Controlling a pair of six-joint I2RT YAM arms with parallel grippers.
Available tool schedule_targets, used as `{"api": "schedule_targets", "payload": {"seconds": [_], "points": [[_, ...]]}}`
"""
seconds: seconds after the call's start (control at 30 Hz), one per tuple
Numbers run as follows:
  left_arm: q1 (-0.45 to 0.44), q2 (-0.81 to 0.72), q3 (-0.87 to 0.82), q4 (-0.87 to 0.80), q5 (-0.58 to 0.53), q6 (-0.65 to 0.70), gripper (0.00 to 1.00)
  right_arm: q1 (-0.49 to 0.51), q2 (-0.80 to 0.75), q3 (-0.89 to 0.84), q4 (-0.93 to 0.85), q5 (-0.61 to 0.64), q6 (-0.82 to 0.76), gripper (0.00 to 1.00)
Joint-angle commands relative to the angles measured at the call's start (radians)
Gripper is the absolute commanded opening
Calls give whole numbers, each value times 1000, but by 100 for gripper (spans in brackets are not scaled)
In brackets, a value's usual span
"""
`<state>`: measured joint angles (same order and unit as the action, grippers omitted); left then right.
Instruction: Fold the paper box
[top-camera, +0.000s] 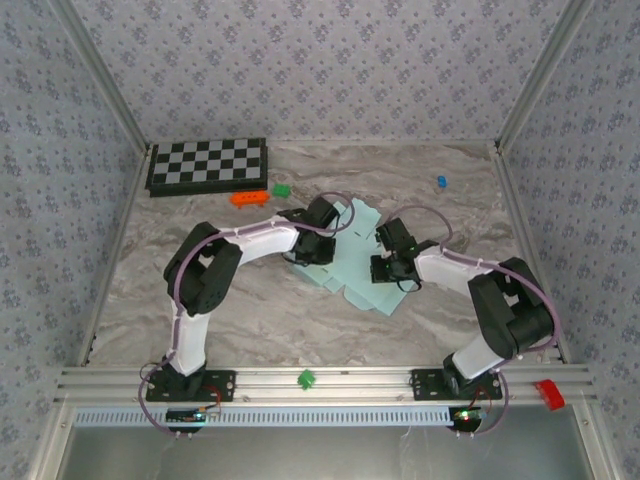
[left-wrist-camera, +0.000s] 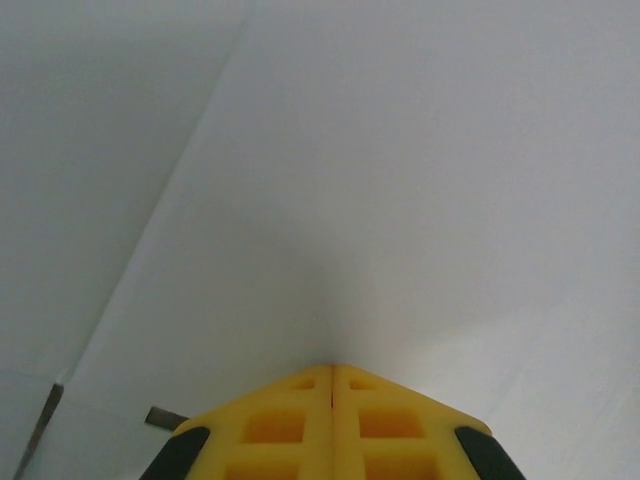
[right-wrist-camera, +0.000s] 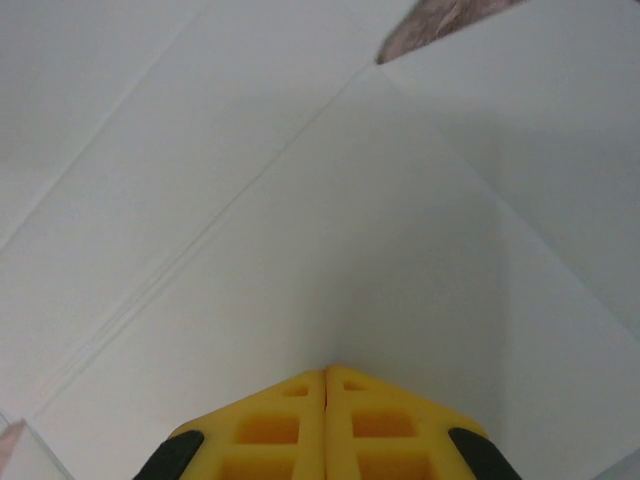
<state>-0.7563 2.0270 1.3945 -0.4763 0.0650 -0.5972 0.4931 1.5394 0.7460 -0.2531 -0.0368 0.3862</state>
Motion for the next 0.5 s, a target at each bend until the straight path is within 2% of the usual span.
{"api": "schedule_targets", "payload": {"seconds": [0.0, 0.27, 0.47], "points": [[12, 84, 54, -18, 3, 50, 0, 48, -8, -46, -15, -23, 62, 7], [47, 194, 238, -63, 81, 165, 4, 159, -13, -81, 40, -40, 151, 7], [60, 241, 320, -78, 150, 195, 8, 232, 24, -57, 82, -35, 208, 8]]}}
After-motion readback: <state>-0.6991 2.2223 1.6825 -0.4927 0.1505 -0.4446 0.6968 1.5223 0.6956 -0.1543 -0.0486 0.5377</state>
